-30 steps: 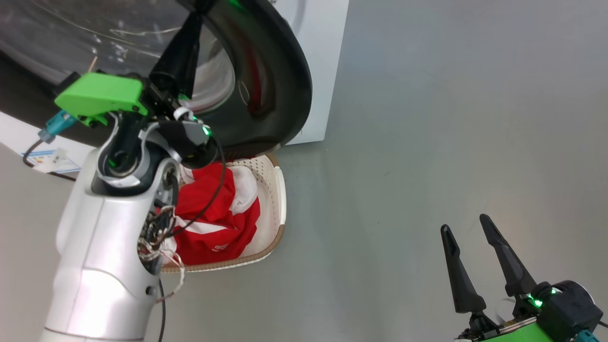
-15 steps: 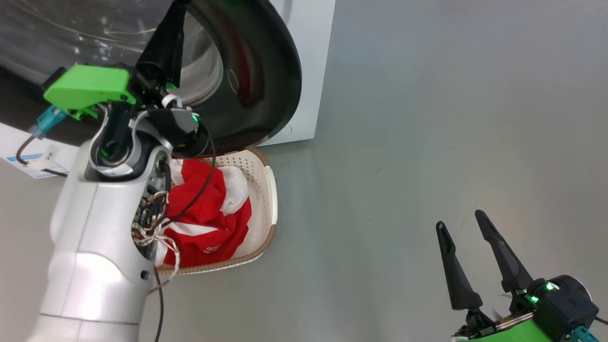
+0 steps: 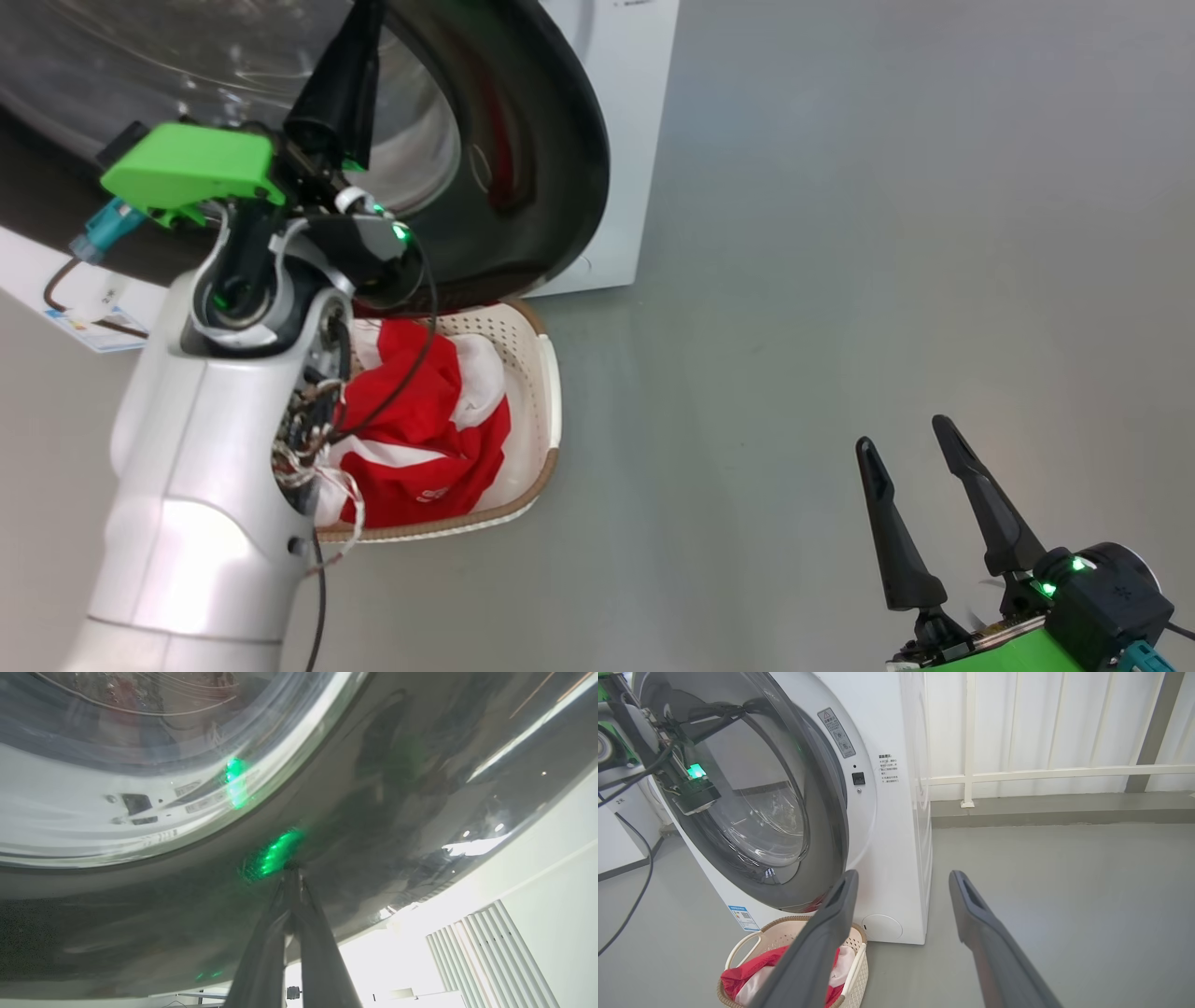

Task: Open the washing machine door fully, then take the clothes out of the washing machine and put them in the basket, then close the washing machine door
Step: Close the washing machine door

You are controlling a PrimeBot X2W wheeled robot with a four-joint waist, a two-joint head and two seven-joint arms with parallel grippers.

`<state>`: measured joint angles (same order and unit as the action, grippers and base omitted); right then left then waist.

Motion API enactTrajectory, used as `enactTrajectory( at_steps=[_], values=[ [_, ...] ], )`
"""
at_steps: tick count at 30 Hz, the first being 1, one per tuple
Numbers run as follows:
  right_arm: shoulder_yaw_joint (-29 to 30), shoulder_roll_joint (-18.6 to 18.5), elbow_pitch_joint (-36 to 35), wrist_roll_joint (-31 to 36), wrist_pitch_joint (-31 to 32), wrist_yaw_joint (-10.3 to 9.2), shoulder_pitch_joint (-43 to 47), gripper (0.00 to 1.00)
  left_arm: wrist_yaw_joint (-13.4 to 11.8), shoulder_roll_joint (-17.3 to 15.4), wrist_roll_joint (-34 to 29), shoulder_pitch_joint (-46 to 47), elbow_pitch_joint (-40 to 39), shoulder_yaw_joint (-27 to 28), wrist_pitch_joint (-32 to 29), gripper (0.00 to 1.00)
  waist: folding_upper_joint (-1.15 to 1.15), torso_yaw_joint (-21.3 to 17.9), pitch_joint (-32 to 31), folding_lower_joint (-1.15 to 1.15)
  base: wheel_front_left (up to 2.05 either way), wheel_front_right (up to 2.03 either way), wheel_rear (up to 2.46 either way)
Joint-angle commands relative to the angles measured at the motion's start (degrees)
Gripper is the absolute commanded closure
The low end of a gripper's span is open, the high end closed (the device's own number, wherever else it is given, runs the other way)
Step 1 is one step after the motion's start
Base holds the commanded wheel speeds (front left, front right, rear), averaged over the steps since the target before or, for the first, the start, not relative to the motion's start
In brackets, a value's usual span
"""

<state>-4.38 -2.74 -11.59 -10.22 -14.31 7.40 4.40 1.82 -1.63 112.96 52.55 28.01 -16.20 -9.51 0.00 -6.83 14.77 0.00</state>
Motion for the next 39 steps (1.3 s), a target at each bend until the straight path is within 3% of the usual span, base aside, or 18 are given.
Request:
enactTrajectory(
  at_steps=[1, 3, 4, 5, 6, 7, 17, 21, 27, 39],
  values=[
    [-1.2, -0.5, -1.2, 0.2, -0.6, 0.09, -0.5, 0.00, 0.1, -1.4, -0.7, -0.5, -2.5, 0.9, 0.3, 1.00, 0.00, 0.8, -0.7, 0.00, 0.00, 0.00, 0.00],
    [-1.2, -0.5, -1.1, 0.0, -0.6, 0.09, -0.4, 0.00, -0.5, -1.7, -1.4, -2.0, -4.5, 0.6, 1.0, 1.00, 0.00, 1.4, -1.2, 0.00, 0.00, 0.00, 0.00],
    [-1.3, -0.4, -1.1, 0.0, -0.6, 0.09, -0.3, 0.00, -0.8, -1.9, -1.8, -2.8, -5.6, 0.4, 1.4, 0.88, 0.00, 1.7, -1.4, 0.00, 0.00, 0.00, 0.00],
    [-1.3, -0.4, -1.0, -0.1, -0.6, 0.09, -0.3, 0.00, -1.2, -2.1, -2.2, -3.6, -6.7, 0.3, 1.8, 0.67, 0.00, 1.9, -1.6, 0.00, 0.00, 0.00, 0.00],
    [-1.3, -0.4, -0.9, -0.1, -0.6, 0.09, -0.2, 0.00, -1.5, -2.4, -2.7, -4.6, -8.0, 0.0, 2.1, 0.52, 0.00, 2.2, -1.9, 0.00, 0.00, 0.00, 0.00],
    [-1.3, -0.4, -0.9, -0.1, -0.6, 0.09, -0.2, 0.00, -1.8, -2.7, -3.1, -5.6, -9.2, -0.1, 2.6, 0.02, 0.00, 2.5, -2.2, 0.00, 0.00, 0.00, 0.00],
    [-1.4, -0.2, -0.3, -0.5, -0.7, 0.09, 0.6, 0.00, -5.0, -5.8, -8.1, -16.2, -21.9, -1.3, 7.7, 0.00, 0.00, 3.9, -5.3, 0.00, 0.00, 0.00, 0.00],
    [-1.2, -0.2, -0.1, -0.7, -0.7, 0.09, 1.1, 0.00, -7.1, -8.6, -16.1, -21.0, -26.4, -3.3, 13.3, 0.00, 0.00, 4.2, -6.7, 0.00, 0.00, 0.00, 0.00],
    [-1.3, -0.2, 0.1, -1.5, -0.7, 0.09, 1.7, 0.00, -12.3, -12.2, -28.8, -27.7, -30.1, -6.9, 21.3, 0.00, 0.00, 4.6, -8.8, 0.00, 0.00, 0.00, 0.00],
    [-1.2, -0.1, 0.0, -2.4, -0.7, 0.09, 2.8, 0.00, -19.7, -14.6, -53.4, -36.6, -35.3, -6.9, 24.5, 0.00, 0.00, 5.4, -11.3, 0.00, 0.00, 0.00, 0.00]
  ],
)
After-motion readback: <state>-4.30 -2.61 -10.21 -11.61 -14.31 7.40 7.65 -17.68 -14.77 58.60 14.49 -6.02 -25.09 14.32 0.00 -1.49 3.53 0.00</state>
